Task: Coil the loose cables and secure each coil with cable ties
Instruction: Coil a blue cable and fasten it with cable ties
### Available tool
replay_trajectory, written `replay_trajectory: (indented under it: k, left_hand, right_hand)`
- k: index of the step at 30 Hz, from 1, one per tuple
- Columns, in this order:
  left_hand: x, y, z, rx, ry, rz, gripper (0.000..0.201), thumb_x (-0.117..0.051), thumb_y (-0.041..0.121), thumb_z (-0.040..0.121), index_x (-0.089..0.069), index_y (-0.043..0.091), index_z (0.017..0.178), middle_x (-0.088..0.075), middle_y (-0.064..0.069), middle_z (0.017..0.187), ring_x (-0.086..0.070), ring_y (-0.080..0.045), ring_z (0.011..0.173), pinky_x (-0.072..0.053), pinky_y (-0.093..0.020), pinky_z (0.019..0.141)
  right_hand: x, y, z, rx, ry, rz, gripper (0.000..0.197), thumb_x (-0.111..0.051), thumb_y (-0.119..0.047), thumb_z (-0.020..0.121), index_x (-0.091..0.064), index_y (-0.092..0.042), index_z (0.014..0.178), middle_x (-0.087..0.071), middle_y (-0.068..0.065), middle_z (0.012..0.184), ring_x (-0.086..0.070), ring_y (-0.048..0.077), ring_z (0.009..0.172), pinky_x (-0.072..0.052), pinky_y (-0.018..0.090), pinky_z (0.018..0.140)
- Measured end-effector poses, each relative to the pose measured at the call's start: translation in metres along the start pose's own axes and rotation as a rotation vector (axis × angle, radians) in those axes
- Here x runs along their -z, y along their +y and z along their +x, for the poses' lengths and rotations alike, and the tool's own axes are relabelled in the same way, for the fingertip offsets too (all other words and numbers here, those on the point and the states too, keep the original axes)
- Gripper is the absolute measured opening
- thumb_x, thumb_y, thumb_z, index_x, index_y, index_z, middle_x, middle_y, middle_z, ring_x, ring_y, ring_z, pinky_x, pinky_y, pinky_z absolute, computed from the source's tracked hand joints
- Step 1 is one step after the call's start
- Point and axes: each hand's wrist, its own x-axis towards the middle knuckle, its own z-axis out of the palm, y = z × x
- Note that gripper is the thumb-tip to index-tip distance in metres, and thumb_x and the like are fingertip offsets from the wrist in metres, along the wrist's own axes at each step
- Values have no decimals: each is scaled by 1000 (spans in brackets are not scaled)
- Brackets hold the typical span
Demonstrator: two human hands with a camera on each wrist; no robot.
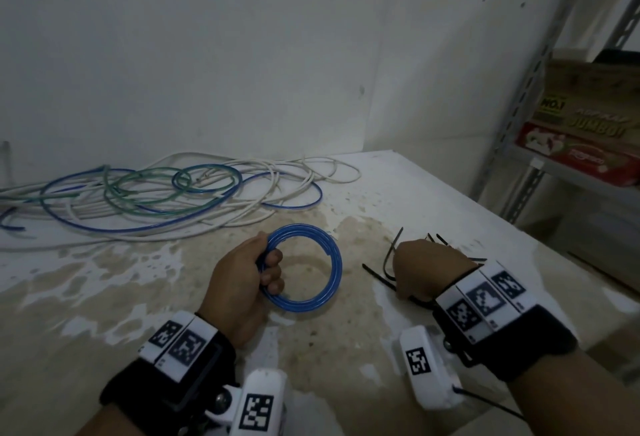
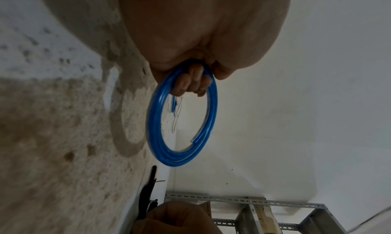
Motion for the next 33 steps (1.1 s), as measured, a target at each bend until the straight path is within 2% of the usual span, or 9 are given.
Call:
replay_trajectory:
  k: [2, 7, 10, 13, 18, 21, 25, 29, 33]
  left_hand:
    - [1, 0, 1, -8, 6, 7, 20, -36, 20, 102, -44, 12, 85, -41, 2, 57, -27, -8, 42, -28, -20, 39]
    - [6, 2, 6, 11, 16, -59, 20, -38, 19, 100, -50, 12, 87, -42, 2, 58, -27, -8, 42, -29, -20, 38]
    - [7, 6, 5, 23, 13, -99, 17, -39, 17, 98, -53, 11, 90, -42, 2, 58, -27, -9, 42, -29, -21, 39]
    - [7, 10, 5, 30, 19, -110, 20, -38, 18, 98, -53, 12, 87, -40, 2, 57, -26, -10, 42, -26, -22, 41]
    - [11, 20, 6, 32, 27, -119, 27, -33, 22, 101, -54, 11, 89, -37, 2, 58, -27, -10, 44, -29, -24, 47]
    - [18, 34, 7, 37, 7, -137, 35, -31, 23, 102, -60, 3, 104, -37, 2, 59, -28, -11, 49, -26, -27, 57]
    - [34, 55, 9, -19, 14, -159, 34, -31, 23, 102, -57, 2, 108, -39, 2, 62, -32, -11, 52, -28, -27, 60]
    - [54, 64, 4, -63, 34, -181, 29, -32, 21, 101, -55, 4, 101, -42, 2, 65, -36, -10, 53, -33, -28, 60]
    - [70, 64, 0, -117, 43, -156, 22, -34, 18, 101, -52, 6, 100, -46, 0, 67, -37, -10, 50, -40, -27, 53]
  right_hand:
    - [4, 1, -2, 9, 55, 112, 31, -56, -13, 86, -45, -10, 58, -46, 1, 62, -43, 13, 54, -38, 24, 54]
    - [28, 5, -23, 76, 266, 300, 19, -55, -24, 89, -63, -8, 85, -61, 5, 86, -55, 19, 75, -39, 25, 58]
    - [40, 10, -27, 71, 418, 365, 18, -53, -23, 90, -54, -13, 74, -55, 1, 79, -48, 14, 69, -33, 23, 52]
    - [45, 13, -21, 90, 587, 481, 15, -46, -20, 96, -53, -11, 87, -60, 2, 83, -54, 18, 74, -33, 26, 54]
    - [48, -8, -17, 259, 833, 742, 20, -35, -20, 101, -51, -10, 95, -48, -5, 67, -45, 5, 60, -32, 10, 51]
    - [54, -29, -20, 345, 774, 951, 20, -37, -22, 101, -55, -16, 93, -48, -8, 64, -50, 1, 57, -36, 11, 52]
    - [63, -59, -22, 475, 610, 1179, 20, -44, -19, 98, -56, -25, 84, -52, -7, 60, -49, -1, 46, -40, 11, 46]
    - [57, -92, -10, 474, 349, 1195, 25, -43, -10, 94, -60, -15, 77, -66, 6, 66, -57, 16, 48, -52, 33, 50]
    - [44, -126, 5, 417, 60, 1049, 25, -44, -11, 94, -60, -6, 76, -72, 10, 72, -56, 18, 48, -47, 26, 44]
